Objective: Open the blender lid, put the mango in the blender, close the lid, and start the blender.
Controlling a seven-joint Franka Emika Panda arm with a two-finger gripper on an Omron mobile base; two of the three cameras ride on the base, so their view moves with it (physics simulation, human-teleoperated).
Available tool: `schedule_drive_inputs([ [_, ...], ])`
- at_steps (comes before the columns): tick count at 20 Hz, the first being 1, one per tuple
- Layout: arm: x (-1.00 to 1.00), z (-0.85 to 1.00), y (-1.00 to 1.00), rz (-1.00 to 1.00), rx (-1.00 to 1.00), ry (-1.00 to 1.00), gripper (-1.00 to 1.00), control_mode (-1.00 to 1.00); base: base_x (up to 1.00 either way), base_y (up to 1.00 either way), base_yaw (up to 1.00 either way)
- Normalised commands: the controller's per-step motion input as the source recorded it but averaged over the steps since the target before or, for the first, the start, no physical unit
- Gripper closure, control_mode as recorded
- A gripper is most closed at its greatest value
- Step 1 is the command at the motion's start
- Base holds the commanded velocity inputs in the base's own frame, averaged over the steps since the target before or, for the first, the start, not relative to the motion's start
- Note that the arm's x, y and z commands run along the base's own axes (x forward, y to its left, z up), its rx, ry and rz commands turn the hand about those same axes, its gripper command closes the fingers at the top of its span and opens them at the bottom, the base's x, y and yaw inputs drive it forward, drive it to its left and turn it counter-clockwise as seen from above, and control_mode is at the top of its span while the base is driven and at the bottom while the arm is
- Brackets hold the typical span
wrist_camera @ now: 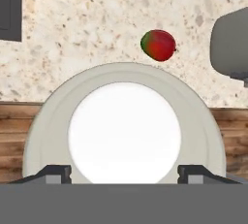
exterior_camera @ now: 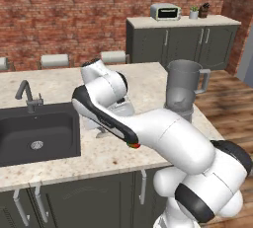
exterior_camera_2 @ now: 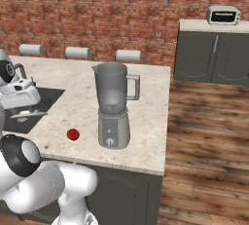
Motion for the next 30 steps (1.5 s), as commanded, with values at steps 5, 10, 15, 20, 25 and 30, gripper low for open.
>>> schedule_drive_inputs([
  [5,0.0,-0.71,0.48,0.0,0.0,-0.01,1.0,-1.0,0.0,0.0,0.0],
  [10,0.0,-0.39,0.05,-0.07,0.16,-0.12,1.0,-1.0,0.0,0.0,0.0],
  [15,0.25,-0.32,0.0,-0.05,0.28,-0.08,1.0,-1.0,0.0,0.0,0.0],
  [20,0.4,-0.26,0.0,-0.05,0.13,-0.13,1.0,-1.0,0.0,0.0,0.0],
  [25,0.34,-0.29,0.06,-0.08,-0.02,-0.22,1.0,-1.0,0.0,0.0,0.0],
  [30,0.17,-0.21,0.17,-0.03,-0.01,-0.08,1.0,-1.0,0.0,0.0,0.0],
])
